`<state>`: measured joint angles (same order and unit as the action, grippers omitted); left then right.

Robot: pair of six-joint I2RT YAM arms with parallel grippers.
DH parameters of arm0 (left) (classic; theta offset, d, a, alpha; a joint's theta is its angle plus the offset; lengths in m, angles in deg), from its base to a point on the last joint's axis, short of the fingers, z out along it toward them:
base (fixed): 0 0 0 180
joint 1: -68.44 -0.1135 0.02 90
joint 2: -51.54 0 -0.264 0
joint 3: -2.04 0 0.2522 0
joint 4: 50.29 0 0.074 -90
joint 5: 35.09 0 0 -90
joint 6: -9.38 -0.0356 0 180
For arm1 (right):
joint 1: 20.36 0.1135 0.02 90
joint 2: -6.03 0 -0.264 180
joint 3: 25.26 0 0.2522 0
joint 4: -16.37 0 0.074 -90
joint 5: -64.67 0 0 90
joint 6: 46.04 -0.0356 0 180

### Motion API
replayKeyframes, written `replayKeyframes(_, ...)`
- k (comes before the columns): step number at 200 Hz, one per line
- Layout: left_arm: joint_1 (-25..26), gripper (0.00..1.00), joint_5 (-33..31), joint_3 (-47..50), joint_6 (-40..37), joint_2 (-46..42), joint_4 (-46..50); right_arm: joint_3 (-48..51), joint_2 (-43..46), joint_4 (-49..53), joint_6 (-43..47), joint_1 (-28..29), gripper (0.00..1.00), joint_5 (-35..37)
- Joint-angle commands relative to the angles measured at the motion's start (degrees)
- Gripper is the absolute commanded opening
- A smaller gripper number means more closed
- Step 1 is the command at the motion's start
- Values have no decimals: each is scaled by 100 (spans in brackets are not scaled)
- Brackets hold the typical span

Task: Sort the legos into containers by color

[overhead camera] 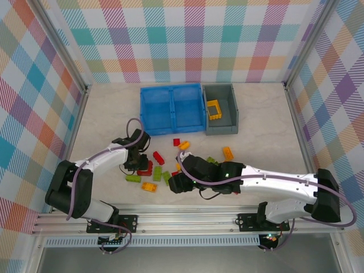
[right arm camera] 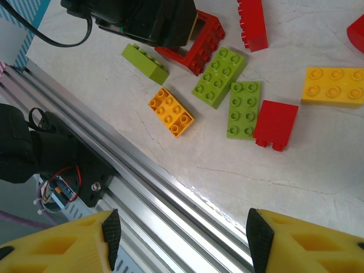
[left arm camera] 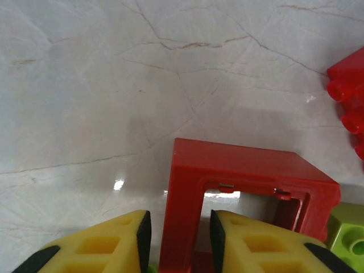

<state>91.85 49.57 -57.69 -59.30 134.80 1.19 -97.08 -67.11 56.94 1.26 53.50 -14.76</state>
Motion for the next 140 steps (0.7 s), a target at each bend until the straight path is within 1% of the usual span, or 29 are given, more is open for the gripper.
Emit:
replayKeyframes(1,-92,30,114,-38,-144,92,-98,-231,-92,-176,-136,65,61,182)
replayKeyframes(41,-93,21,-255,-177,-83,-114,62,-286,-117,-42,-107,71,61,322)
replayKeyframes(73,-92,15,-657,-530,18,-603,476,-383,-54,95,-14,67,60,615)
replayKeyframes(94,-92,13,-683,-1092,71,-879,842,-646,18,322,111,62,60,1121)
replayKeyframes(110,-83,13,-684,-1675,87,-889,1110,-919,17,453,271,58,61,1598)
replayKeyframes(124,-83,13,-721,-2306,88,-672,1261,-1185,-50,402,512,45,60,1983)
replayKeyframes(140,-83,13,-666,-3041,41,-128,1338,-1536,-244,246,866,-9,62,2379)
